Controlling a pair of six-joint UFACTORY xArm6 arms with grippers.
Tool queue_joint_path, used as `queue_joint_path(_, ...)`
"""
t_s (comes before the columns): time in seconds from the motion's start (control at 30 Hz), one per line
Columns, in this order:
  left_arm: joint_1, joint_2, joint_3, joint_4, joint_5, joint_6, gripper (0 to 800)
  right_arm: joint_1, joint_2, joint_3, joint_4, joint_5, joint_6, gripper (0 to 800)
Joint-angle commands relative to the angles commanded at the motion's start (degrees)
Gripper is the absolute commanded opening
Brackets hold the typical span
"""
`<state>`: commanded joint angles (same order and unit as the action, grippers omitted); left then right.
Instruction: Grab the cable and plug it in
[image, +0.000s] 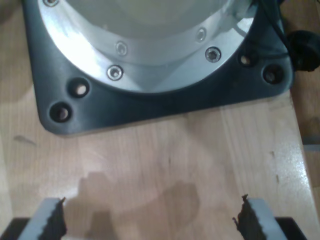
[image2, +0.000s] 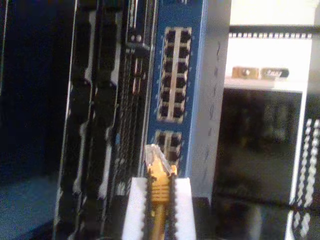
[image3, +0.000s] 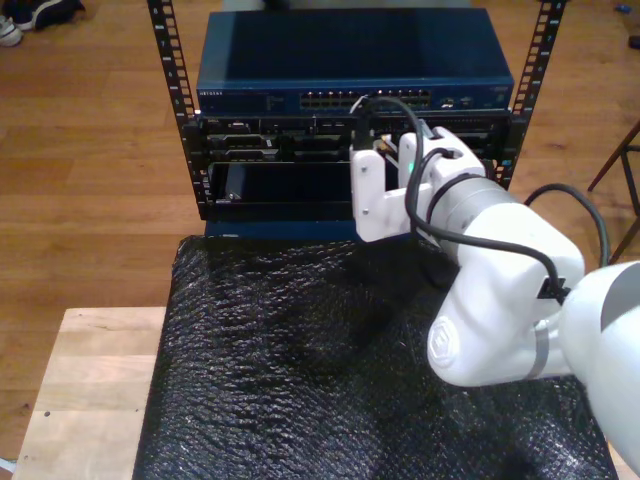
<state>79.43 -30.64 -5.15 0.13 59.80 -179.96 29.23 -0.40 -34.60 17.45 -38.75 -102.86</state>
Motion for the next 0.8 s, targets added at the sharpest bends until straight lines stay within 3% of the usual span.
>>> queue_joint_path(0.8,0.0,0.0,0.0,0.0,0.0,0.0,800,-4.0,2.0,-2.0,0.4,-0.4,0.8,0)
